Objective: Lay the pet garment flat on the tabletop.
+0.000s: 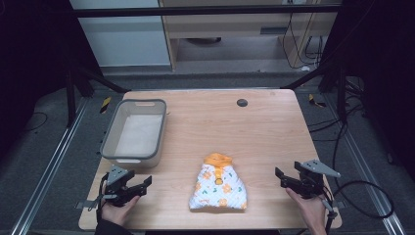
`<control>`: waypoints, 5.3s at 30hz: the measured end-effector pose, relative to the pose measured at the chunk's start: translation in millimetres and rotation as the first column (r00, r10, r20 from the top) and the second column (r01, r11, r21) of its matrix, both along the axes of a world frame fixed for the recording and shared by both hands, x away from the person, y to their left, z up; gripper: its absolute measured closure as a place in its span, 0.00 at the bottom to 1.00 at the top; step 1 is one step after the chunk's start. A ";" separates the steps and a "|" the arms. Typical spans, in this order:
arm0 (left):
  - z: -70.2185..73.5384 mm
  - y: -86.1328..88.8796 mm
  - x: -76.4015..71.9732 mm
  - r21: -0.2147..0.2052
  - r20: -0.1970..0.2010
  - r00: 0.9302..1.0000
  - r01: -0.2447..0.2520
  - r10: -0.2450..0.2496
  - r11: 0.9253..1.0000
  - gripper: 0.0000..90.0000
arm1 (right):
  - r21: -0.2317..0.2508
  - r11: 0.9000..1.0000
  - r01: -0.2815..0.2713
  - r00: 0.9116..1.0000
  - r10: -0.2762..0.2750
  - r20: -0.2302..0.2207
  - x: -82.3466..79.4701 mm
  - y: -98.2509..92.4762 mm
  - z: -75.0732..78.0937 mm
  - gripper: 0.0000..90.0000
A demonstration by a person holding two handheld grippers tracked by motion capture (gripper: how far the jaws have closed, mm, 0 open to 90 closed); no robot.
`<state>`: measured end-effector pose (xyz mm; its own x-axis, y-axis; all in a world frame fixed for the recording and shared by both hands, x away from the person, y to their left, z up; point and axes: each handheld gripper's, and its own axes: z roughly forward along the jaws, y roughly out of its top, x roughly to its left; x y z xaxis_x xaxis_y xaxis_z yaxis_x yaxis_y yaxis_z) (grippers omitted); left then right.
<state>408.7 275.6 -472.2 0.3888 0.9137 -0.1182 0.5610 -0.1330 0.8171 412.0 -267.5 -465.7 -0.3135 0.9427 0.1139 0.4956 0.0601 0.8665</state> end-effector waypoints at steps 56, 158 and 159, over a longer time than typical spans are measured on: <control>46.5 -86.8 20.7 0.089 0.083 0.969 0.227 -0.235 0.970 0.40 | 0.052 0.965 -0.258 0.966 0.259 0.001 27.9 56.3 50.3 0.47; 112.6 -171.7 89.5 0.057 0.127 0.943 0.303 -0.308 0.951 0.97 | 0.058 0.961 -0.271 0.954 0.260 0.152 84.5 114.0 74.8 0.98; 109.5 -174.1 98.3 0.064 0.124 0.949 0.284 -0.290 0.957 0.96 | 0.041 0.976 -0.215 0.968 0.208 0.142 103.9 119.4 66.9 0.98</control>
<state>507.0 101.4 -362.7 0.6450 0.7641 -0.0103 0.3827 -0.3113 0.8699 515.9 -148.1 -398.7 -0.5213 0.8467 0.1065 0.3540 0.1010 0.9298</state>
